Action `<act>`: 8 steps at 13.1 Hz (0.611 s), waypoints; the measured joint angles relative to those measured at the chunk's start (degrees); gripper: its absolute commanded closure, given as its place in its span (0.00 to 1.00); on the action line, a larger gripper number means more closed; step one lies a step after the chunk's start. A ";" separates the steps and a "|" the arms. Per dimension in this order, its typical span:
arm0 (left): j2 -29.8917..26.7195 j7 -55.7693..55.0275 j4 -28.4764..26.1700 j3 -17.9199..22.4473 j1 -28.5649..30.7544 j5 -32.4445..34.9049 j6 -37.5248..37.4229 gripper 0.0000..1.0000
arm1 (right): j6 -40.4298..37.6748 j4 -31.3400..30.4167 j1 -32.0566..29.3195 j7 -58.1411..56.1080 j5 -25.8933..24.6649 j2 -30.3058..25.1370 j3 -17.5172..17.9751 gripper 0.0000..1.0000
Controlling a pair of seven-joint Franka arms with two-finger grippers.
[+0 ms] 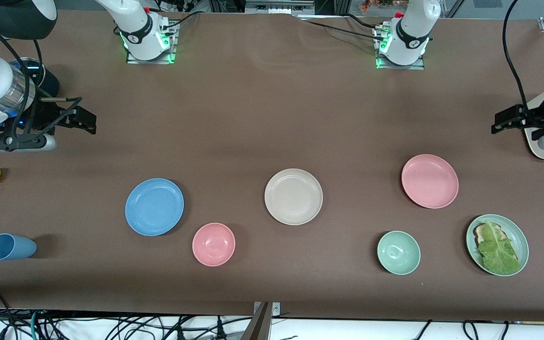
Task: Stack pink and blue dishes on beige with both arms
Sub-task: 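Reach the left gripper to the pink plate rim and grasp it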
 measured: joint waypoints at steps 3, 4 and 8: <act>5.41 0.00 -0.18 0.07 1.45 0.00 0.07 0.00 | 0.00 0.00 -0.01 0.00 0.00 0.02 -0.02 0.00; 7.70 0.00 -0.19 0.07 1.61 0.00 0.15 0.00 | 0.00 0.00 -0.01 0.00 0.00 0.04 -0.03 0.00; 14.74 -0.04 -0.16 0.05 1.74 0.00 1.58 0.00 | 0.00 0.00 -0.02 0.00 0.00 0.04 -0.03 0.00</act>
